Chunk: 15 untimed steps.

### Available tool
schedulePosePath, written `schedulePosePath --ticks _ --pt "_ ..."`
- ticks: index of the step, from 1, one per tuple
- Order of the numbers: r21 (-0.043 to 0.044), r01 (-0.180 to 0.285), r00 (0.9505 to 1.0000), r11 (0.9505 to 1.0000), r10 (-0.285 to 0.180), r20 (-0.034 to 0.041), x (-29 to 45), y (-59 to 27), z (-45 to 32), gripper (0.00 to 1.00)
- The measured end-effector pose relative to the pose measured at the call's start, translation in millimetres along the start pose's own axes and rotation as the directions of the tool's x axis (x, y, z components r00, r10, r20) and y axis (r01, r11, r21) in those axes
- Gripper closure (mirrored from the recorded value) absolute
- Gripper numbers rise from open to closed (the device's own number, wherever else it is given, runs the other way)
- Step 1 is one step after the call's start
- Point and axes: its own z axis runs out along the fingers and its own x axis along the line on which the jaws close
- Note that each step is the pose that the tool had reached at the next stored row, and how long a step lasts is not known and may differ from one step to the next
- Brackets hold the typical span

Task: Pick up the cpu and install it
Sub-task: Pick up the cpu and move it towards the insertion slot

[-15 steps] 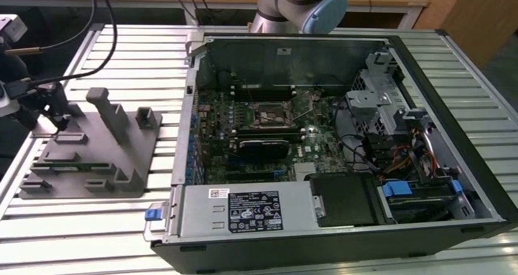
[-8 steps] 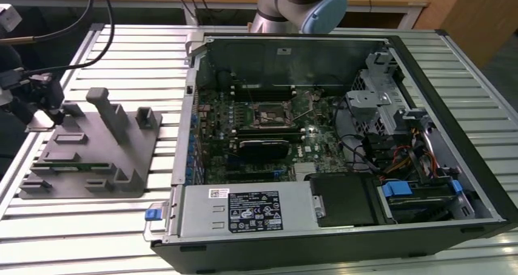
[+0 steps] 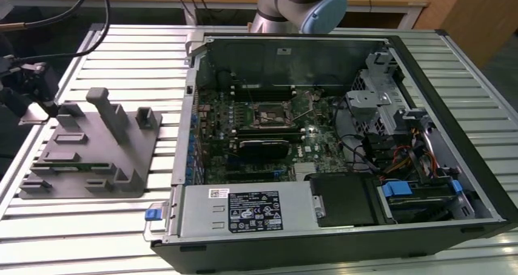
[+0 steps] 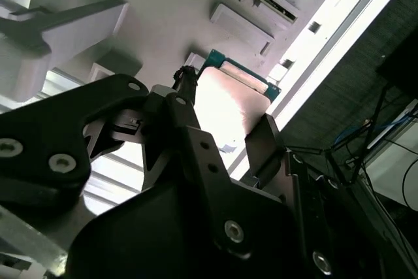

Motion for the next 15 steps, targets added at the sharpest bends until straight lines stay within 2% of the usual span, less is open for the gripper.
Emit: schedulePosePath --ticks 15 --pt "-0.0004 -0.001 0.9999 1.0000 0.001 0.0122 -1.8 2.4 -43.1 0.45"
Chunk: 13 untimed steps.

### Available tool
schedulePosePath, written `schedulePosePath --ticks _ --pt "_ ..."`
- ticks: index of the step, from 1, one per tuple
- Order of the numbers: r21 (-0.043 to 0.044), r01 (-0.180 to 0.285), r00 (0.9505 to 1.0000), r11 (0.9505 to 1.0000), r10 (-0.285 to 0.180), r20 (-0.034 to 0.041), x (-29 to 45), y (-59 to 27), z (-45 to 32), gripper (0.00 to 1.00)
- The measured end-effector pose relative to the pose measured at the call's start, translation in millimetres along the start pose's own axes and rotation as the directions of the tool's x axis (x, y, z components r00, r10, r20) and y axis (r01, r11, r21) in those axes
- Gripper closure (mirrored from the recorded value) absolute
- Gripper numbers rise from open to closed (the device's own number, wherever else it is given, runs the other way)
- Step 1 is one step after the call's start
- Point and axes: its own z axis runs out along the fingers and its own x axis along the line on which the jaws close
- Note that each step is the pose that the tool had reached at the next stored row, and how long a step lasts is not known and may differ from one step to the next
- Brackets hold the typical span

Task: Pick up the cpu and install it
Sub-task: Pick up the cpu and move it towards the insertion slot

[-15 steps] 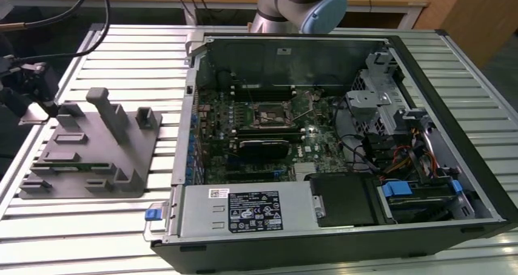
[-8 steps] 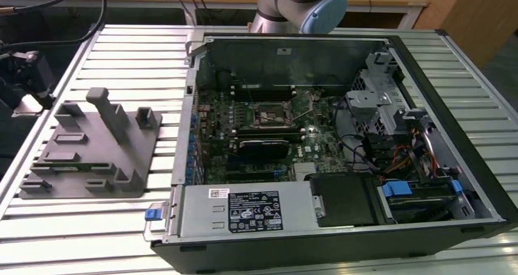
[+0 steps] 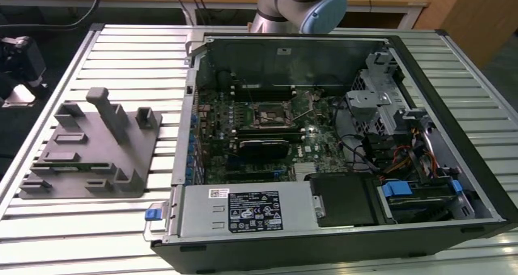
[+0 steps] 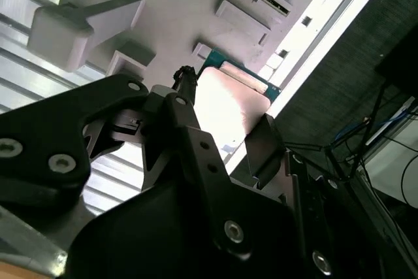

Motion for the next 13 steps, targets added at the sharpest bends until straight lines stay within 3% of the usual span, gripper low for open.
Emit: schedulePosePath --ticks 13 --pt "-0.0003 0.000 0.9999 1.0000 0.000 0.0117 -2.0 1.6 -37.3 0.45"
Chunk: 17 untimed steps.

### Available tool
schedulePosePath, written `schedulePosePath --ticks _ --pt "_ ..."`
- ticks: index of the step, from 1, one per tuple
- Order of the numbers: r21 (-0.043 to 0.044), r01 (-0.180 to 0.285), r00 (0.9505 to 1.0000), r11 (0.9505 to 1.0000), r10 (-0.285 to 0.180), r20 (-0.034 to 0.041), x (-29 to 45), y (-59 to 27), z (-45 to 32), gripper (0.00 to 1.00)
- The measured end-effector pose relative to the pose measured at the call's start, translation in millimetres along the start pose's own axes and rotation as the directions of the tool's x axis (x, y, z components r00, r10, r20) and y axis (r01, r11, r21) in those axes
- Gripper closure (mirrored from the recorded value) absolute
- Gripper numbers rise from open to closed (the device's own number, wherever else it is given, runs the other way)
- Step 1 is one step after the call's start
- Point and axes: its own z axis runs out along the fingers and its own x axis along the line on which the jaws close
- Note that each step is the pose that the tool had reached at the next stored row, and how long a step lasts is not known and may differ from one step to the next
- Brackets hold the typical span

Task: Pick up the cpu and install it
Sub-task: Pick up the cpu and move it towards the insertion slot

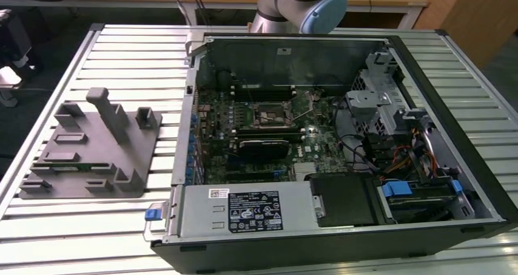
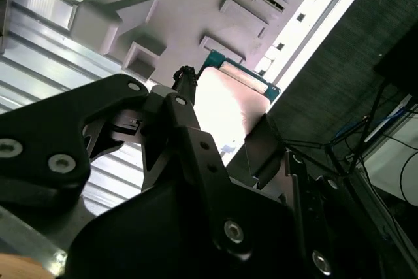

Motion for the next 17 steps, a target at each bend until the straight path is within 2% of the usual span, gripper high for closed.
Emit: schedulePosePath --ticks 11,17 --pt "-0.0002 0.000 0.9999 1.0000 0.000 0.0159 -1.5 1.8 -23.1 0.45" --pt "0.0006 0.000 0.9997 1.0000 0.000 0.0256 -1.9 2.4 -32.8 0.45"
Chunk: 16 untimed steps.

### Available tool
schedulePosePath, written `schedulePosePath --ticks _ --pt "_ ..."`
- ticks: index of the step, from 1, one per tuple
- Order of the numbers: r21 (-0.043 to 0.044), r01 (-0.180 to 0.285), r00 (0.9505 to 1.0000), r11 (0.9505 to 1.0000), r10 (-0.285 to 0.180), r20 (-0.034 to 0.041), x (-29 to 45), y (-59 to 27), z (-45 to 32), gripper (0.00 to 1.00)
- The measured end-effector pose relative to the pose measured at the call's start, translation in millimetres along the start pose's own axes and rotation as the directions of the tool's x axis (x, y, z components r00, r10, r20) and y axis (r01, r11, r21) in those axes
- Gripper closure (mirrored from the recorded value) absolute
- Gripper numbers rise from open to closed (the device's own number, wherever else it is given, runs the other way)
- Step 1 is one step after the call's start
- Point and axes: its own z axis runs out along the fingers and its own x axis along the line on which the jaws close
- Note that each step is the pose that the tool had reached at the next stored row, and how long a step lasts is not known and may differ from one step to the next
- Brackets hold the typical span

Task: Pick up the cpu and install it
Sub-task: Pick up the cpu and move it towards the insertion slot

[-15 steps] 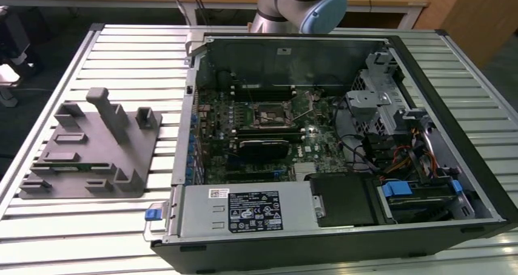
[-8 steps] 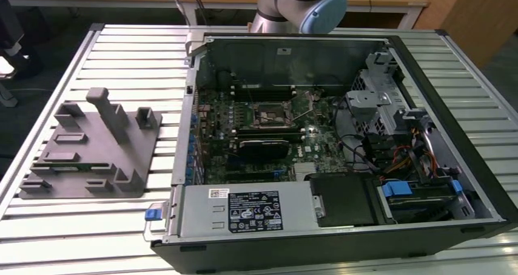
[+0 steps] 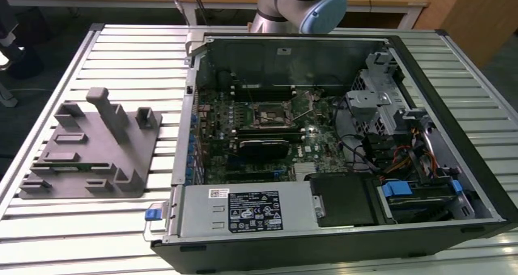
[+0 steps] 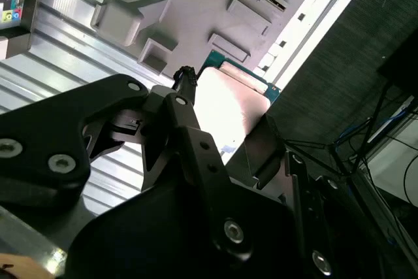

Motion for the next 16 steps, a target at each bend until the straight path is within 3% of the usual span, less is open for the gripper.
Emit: schedulePosePath --ticks 8,16 --pt "0.0037 0.000 1.0000 1.0000 0.000 0.0092 -1.1 0.6 -13.2 0.45" --pt "0.0130 0.000 0.9998 0.9999 0.000 0.0204 -2.3 1.8 -27.1 0.45"
